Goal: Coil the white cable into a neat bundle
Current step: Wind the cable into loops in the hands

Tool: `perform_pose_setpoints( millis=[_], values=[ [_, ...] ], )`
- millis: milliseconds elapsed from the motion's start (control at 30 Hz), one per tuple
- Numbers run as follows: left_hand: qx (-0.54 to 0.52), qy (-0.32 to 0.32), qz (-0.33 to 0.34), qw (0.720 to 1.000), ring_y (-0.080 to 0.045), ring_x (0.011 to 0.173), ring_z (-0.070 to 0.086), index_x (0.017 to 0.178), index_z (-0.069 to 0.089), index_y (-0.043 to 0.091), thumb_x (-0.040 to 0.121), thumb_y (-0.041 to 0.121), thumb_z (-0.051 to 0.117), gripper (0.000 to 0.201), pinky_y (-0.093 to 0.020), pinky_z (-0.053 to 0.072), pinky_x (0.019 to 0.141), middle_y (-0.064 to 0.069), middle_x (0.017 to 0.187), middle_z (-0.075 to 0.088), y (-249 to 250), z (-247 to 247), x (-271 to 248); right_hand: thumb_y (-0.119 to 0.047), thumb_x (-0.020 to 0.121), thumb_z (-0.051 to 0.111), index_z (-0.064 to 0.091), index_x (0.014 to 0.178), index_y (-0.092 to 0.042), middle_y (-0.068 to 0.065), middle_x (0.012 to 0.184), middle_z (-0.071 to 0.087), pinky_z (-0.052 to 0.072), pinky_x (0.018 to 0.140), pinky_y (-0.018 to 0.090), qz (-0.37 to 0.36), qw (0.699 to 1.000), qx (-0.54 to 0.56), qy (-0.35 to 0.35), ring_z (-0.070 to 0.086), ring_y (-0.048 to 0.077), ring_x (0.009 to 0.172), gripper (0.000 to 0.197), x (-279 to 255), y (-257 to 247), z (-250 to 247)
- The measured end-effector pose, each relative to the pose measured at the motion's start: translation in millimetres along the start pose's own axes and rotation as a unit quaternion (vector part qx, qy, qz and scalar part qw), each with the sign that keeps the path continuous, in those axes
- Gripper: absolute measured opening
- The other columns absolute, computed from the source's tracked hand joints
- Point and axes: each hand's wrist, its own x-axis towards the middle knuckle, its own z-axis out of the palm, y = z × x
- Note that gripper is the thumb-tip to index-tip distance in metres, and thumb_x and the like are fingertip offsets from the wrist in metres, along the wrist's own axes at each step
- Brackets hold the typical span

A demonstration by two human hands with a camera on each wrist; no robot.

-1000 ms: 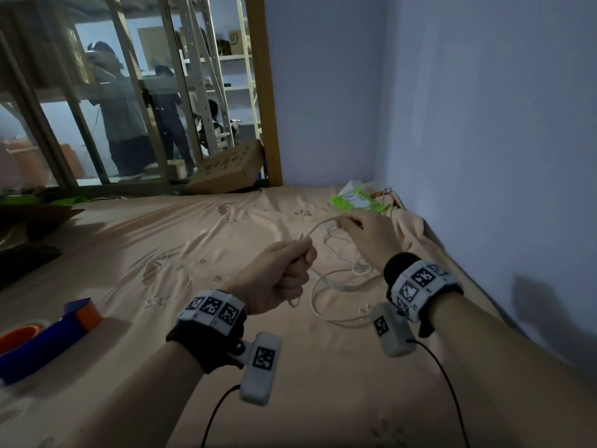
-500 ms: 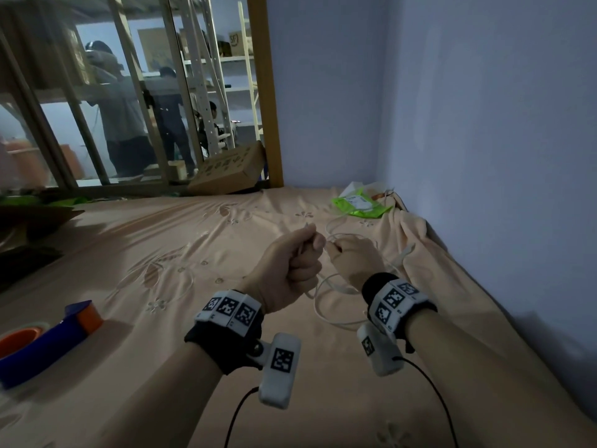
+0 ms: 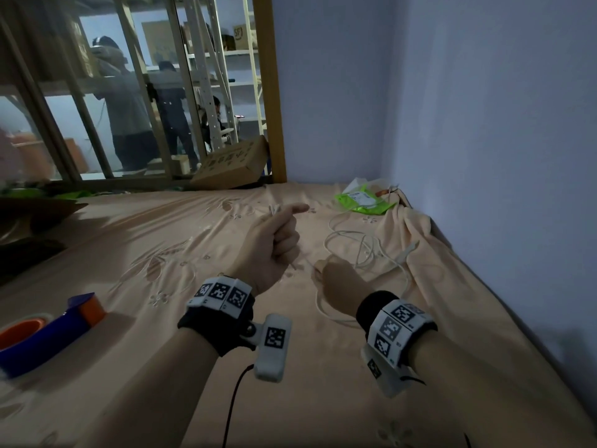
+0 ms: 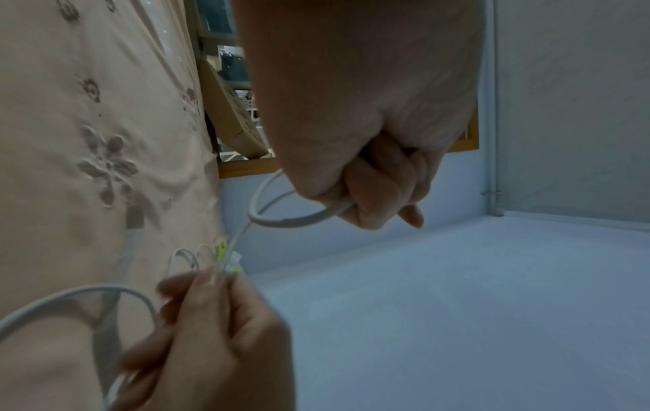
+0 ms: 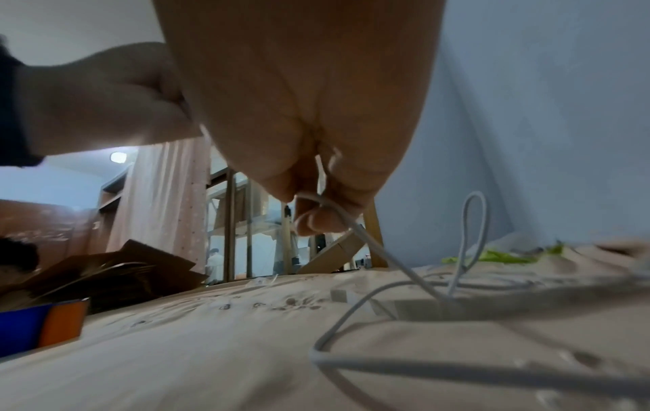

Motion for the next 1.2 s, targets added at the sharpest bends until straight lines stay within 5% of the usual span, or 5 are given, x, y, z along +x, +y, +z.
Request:
perform_pose_setpoints(
  millis=[233, 500, 633, 767, 1200],
  values=[
    [-0.036, 0.006, 0.063, 0.997, -0.003, 0.035, 0.019, 0.101, 0.062, 0.006, 0.105, 0.025, 0.034, 0.034, -0.017, 0.017, 0.031, 0.008, 0.049, 0.024, 34.3, 0.3, 9.1, -0.022, 0.101, 0.033, 0.051, 0.106, -0.02, 0.014, 0.108, 0.063, 0.042, 0.077, 0.038, -0.003, 0.995, -0.092, -0.036, 0.06, 0.032, 0.097, 0.019, 4.1, 12.0, 0.2],
    [-0.03, -0.021, 0.095, 0.995, -0.003, 0.036, 0.019, 0.103, 0.062, 0.006, 0.105, 0.027, 0.036, 0.033, -0.016, 0.02, 0.031, 0.008, 0.049, 0.025, 46.8, 2.1, 11.1, -0.009, 0.098, 0.045, 0.061, 0.112, -0.006, 0.018, 0.115, 0.065, 0.046, 0.084, 0.035, 0.048, 0.987, -0.127, -0.087, 0.062, 0.033, 0.106, 0.022, 3.1, 31.2, -1.7],
    [-0.003, -0.037, 0.089, 0.995, -0.003, 0.036, 0.019, 0.103, 0.062, 0.007, 0.106, 0.026, 0.034, 0.034, -0.017, 0.02, 0.032, 0.007, 0.051, 0.025, 42.2, 2.7, 8.2, -0.027, 0.102, 0.045, 0.05, 0.069, -0.021, 0.017, 0.095, 0.064, 0.048, 0.082, 0.036, 0.043, 0.995, -0.082, -0.041, 0.064, 0.034, 0.098, 0.034, 2.2, 31.2, -5.5],
    [0.053, -0.027, 0.073, 0.996, -0.006, 0.039, 0.019, 0.101, 0.06, 0.006, 0.106, 0.029, 0.034, 0.036, -0.018, 0.019, 0.035, 0.003, 0.053, 0.031, 28.6, 3.9, 8.0, -0.031, 0.104, 0.044, 0.066, 0.101, -0.01, 0.013, 0.106, 0.067, 0.043, 0.079, 0.033, -0.047, 0.993, -0.105, -0.008, 0.062, 0.032, 0.101, 0.031, -4.1, 12.7, -3.0],
    [0.348, 0.017, -0.069, 0.935, -0.017, 0.05, 0.057, 0.098, 0.055, -0.003, 0.107, 0.023, 0.032, 0.035, -0.024, 0.043, 0.045, -0.017, 0.074, 0.06, -10.5, -11.9, 9.1, -0.037, 0.101, 0.044, 0.068, 0.1, -0.016, 0.012, 0.101, 0.069, 0.049, 0.076, 0.041, -0.135, 0.983, -0.127, 0.003, 0.063, 0.033, 0.097, 0.033, -17.8, -5.4, -18.2]
  ],
)
